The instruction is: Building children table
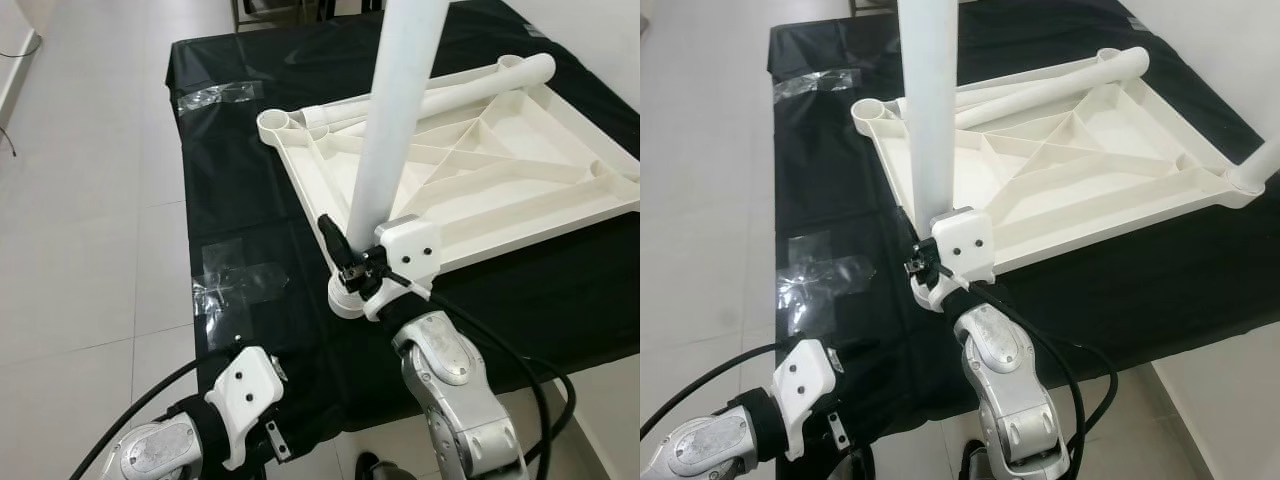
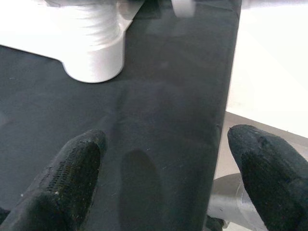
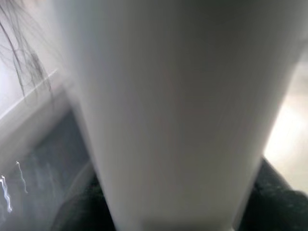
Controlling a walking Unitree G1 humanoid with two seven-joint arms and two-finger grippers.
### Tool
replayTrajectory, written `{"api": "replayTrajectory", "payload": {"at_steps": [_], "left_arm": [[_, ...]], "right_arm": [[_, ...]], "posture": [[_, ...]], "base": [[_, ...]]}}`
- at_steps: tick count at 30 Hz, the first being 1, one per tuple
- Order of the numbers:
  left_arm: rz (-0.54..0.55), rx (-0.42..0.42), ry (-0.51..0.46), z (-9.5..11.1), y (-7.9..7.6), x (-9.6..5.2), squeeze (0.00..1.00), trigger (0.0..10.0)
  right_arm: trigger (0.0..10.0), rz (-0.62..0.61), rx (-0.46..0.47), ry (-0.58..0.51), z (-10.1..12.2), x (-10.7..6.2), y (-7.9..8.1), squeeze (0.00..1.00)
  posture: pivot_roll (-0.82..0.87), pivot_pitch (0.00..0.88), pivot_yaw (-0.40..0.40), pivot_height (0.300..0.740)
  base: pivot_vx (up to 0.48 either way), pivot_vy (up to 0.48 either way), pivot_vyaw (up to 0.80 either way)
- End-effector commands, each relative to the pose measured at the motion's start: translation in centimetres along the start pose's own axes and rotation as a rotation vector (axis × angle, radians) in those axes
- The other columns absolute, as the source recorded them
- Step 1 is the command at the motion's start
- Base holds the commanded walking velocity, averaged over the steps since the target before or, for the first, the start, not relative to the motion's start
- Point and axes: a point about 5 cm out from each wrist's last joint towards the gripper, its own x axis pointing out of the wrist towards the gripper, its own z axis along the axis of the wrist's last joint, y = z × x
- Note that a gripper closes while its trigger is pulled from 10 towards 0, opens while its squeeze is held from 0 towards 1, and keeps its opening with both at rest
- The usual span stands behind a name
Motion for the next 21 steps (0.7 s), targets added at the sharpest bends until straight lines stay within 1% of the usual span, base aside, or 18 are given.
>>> {"api": "replayTrajectory", "payload": {"at_steps": [1, 2, 3, 6, 7, 9, 10, 11, 12, 13, 14, 15, 16, 17, 18, 19, 21], "left_arm": [[0.001, -0.002, 0.019, -0.6, 0.0, 0.1, 0.0, 10.0], [0.001, -0.002, 0.019, -0.6, 0.0, 0.1, 0.0, 10.0], [0.002, 0.002, 0.017, -0.6, 0.1, 0.2, 0.0, 10.0], [0.002, 0.002, 0.017, -0.6, 0.1, 0.2, 0.0, 10.0], [0.002, 0.006, 0.014, -0.7, 0.3, 0.3, 0.0, 10.0], [0.002, 0.006, 0.014, -0.7, 0.3, 0.3, 0.0, 10.0], [0.002, 0.009, 0.011, -0.7, 0.4, 0.5, 0.0, 10.0], [0.002, 0.009, 0.011, -0.7, 0.4, 0.5, 0.0, 10.0], [0.002, 0.013, 0.007, -0.7, 0.5, 0.7, 0.0, 10.0], [0.002, 0.013, 0.007, -0.7, 0.5, 0.7, 0.0, 10.0], [0.003, 0.015, 0.002, -0.7, 0.6, 0.8, 0.0, 10.0], [0.003, 0.015, 0.002, -0.7, 0.6, 0.8, 0.0, 10.0], [0.006, 0.019, -0.004, -0.7, 0.7, 1.1, 0.0, 10.0], [0.008, 0.02, -0.008, -0.7, 0.8, 1.2, 0.0, 10.0], [0.008, 0.02, -0.008, -0.7, 0.8, 1.2, 0.0, 10.0], [0.009, 0.021, -0.009, -0.7, 0.8, 1.3, 0.0, 10.0], [0.012, 0.023, -0.014, -0.7, 0.9, 1.4, 0.0, 10.0]], "right_arm": [[10.0, -0.064, 0.02, 0.094, -1.4, -0.4, -0.9, 1.0], [10.0, -0.064, 0.02, 0.094, -1.4, -0.4, -0.9, 1.0], [10.0, -0.055, 0.046, 0.067, -1.0, -0.4, -0.8, 1.0], [10.0, -0.055, 0.046, 0.067, -1.0, -0.4, -0.8, 1.0], [10.0, 0.002, 0.083, 0.0, -0.1, -0.2, -0.7, 1.0], [10.0, 0.002, 0.083, 0.0, -0.1, -0.2, -0.7, 1.0], [10.0, 0.108, 0.106, -0.069, 1.1, 0.2, -0.6, 1.0], [10.0, 0.108, 0.106, -0.069, 1.1, 0.2, -0.6, 1.0], [10.0, 0.272, 0.07, -0.13, 2.3, 0.8, -1.0, 0.33], [10.0, 0.272, 0.07, -0.13, 2.3, 0.8, -1.0, 0.33], [10.0, 0.427, 0.031, -0.158, 3.2, 1.3, -1.7, 0.0], [10.0, 0.427, 0.031, -0.158, 3.2, 1.3, -1.7, 0.0], [10.0, 0.574, -0.066, -0.159, 4.1, 2.5, -3.5, 0.0], [10.0, 0.627, -0.089, -0.161, 4.5, 3.0, -4.1, 0.0], [10.0, 0.627, -0.089, -0.161, 4.5, 3.0, -4.1, 0.0], [10.0, 0.656, -0.101, -0.165, 4.7, 3.2, -4.4, 0.0], [10.0, 0.751, -0.095, -0.158, 5.1, 3.8, -5.0, 0.0]], "posture": [[0.05, 0.251, -0.012, 0.74], [0.05, 0.251, -0.012, 0.74], [0.05, 0.249, -0.01, 0.74], [0.05, 0.249, -0.01, 0.74], [0.05, 0.246, -0.008, 0.74], [0.05, 0.246, -0.008, 0.74], [0.04, 0.242, -0.008, 0.74], [0.04, 0.242, -0.008, 0.74], [0.04, 0.235, -0.011, 0.74], [0.04, 0.235, -0.011, 0.74], [0.04, 0.233, -0.016, 0.74], [0.04, 0.233, -0.016, 0.74], [0.04, 0.228, -0.021, 0.74], [0.04, 0.226, -0.026, 0.74], [0.04, 0.226, -0.026, 0.74], [0.04, 0.226, -0.026, 0.74], [0.04, 0.22, -0.033, 0.74]], "base": [[0.0, 0.0, 0.0], [0.0, 0.0, 0.0], [0.0, 0.0, 0.0], [0.0, 0.0, 0.0], [0.0, 0.0, 0.0], [0.0, 0.0, 0.0], [0.0, 0.0, 0.0], [0.0, 0.0, 0.0], [0.0, 0.0, 0.0], [0.0, 0.0, 0.0], [0.0, 0.0, 0.0], [0.0, 0.0, 0.0], [0.0, 0.0, 0.0], [0.0, 0.0, 0.0], [0.0, 0.0, 0.0], [0.0, 0.0, 0.0], [0.0, 0.0, 0.0]]}}
